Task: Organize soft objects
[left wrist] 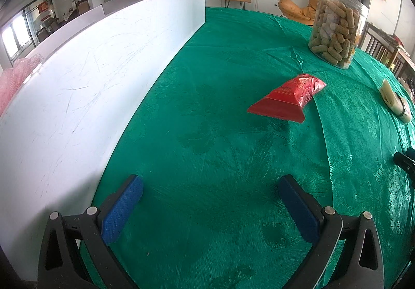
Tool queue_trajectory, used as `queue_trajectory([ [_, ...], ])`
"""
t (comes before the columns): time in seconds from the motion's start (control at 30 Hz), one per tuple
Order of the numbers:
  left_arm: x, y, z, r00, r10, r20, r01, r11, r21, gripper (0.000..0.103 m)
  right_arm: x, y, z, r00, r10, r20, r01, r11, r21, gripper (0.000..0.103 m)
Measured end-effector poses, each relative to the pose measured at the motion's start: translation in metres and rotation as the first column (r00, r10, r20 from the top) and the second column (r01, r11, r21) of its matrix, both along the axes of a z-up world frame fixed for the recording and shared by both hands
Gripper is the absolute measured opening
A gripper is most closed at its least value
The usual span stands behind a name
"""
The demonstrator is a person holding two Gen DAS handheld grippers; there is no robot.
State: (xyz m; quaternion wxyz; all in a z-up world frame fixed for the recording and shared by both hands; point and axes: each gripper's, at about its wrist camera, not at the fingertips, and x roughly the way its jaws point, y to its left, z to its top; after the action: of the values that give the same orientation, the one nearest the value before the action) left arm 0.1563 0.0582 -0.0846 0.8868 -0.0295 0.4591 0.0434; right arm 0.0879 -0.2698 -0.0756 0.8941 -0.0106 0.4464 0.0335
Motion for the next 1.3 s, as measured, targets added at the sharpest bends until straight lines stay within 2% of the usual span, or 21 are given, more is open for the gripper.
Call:
queue_trajectory([
  [1.3,0.0017,-0.0012,0.0001,1.0,-0.013,-0.014,0.013,1.0,-0.011,0.103,0.0039,-0.0005,-0.0005,1.0,-0.003,0.0,0.003,1.0,0.0,0.085],
])
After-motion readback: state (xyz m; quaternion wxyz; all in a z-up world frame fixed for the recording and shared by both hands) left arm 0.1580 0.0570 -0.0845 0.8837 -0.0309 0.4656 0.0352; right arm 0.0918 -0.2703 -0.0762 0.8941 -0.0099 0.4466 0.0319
